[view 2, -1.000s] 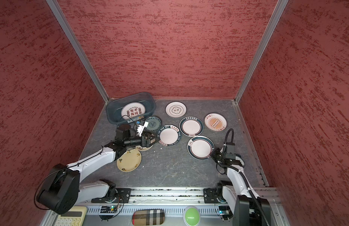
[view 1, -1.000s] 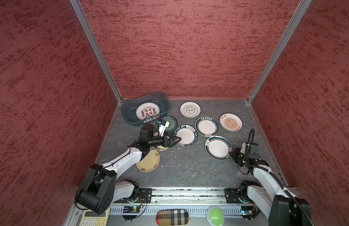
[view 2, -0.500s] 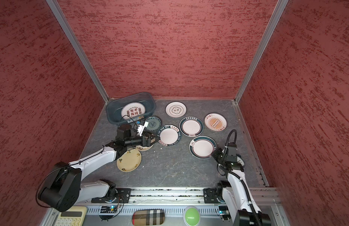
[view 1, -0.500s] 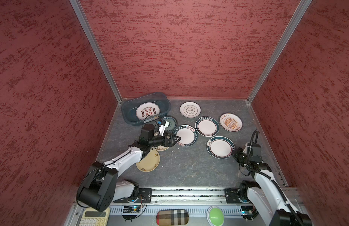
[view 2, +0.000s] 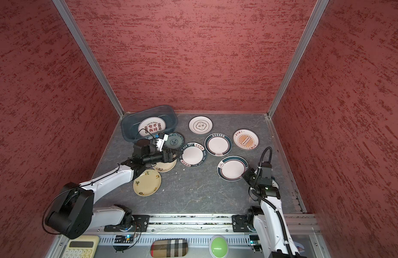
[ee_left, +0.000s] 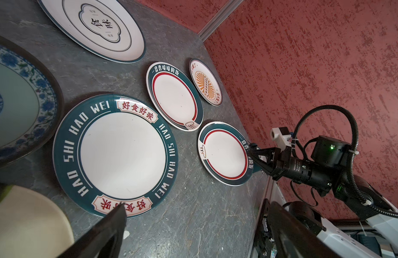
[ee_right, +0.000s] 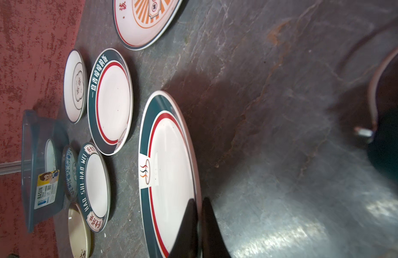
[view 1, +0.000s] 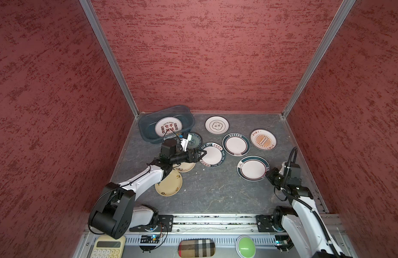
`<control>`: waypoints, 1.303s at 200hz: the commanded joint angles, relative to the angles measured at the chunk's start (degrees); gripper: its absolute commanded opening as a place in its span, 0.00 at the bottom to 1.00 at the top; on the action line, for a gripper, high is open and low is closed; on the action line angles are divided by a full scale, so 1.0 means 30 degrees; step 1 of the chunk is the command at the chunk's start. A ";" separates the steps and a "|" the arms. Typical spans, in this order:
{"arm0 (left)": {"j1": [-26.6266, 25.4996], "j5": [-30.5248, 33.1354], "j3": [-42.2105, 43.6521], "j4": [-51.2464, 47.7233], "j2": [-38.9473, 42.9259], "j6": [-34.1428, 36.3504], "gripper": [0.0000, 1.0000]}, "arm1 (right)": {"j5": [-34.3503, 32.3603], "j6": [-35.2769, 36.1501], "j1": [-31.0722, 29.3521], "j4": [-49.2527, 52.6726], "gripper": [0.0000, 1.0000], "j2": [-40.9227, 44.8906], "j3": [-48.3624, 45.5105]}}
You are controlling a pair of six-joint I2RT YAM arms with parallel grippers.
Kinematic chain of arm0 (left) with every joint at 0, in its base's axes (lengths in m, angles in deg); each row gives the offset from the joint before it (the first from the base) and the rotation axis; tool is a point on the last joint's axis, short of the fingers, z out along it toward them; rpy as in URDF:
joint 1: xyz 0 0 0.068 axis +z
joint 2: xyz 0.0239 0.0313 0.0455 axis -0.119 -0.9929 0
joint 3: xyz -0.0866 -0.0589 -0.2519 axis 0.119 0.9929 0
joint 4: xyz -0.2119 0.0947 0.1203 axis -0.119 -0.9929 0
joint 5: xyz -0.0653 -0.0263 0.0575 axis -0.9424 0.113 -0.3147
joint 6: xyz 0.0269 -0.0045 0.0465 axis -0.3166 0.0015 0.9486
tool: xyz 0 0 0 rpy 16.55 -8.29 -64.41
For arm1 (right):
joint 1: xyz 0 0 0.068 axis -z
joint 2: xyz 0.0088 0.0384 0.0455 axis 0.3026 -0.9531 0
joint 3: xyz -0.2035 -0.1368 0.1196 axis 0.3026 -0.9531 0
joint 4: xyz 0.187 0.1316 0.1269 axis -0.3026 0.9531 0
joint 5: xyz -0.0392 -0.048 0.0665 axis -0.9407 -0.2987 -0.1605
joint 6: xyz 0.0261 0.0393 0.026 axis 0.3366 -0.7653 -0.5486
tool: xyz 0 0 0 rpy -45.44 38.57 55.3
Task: Place the plates into the plastic bin on the countertop
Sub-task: 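Raise the plate on edge with the right gripper while the left gripper approaches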
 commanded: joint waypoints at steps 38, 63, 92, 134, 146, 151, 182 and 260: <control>0.0053 0.1392 -0.0991 0.0685 -0.0107 -0.1102 1.00 | 0.1878 -0.0022 0.0007 -0.1001 0.00 -0.0728 0.1879; 0.0643 0.0844 -0.1527 0.1398 -0.0751 -0.2181 1.00 | 0.2545 0.0467 0.0012 -0.1391 0.00 -0.1404 0.2413; 0.0861 0.0590 -0.2113 0.1646 -0.1225 -0.2718 0.99 | 0.3962 -0.0374 0.0003 -0.3631 0.00 -0.1618 0.2499; 0.0367 0.0506 -0.2358 0.2126 -0.2193 -0.3706 0.99 | 0.5503 -0.0311 -0.0005 -0.5756 0.00 -0.3336 0.2833; 0.0163 0.0737 -0.2272 0.2712 -0.2517 -0.4224 1.00 | 0.5669 -0.0161 -0.0001 -0.6239 0.00 -0.3753 0.3024; 0.0051 0.0911 -0.2173 0.3036 -0.2639 -0.4414 0.99 | 0.5710 -0.0242 -0.0004 -0.6530 0.00 -0.3865 0.3062; -0.0519 0.1486 -0.2542 0.3801 -0.3850 -0.4629 1.00 | 0.6256 -0.1606 -0.0054 -0.9466 0.00 -0.4740 0.2970; -0.1718 0.1288 -0.3883 0.5136 -0.5638 -0.5027 0.99 | 0.5414 -0.1032 -0.1616 -1.1004 0.00 -0.7923 0.5315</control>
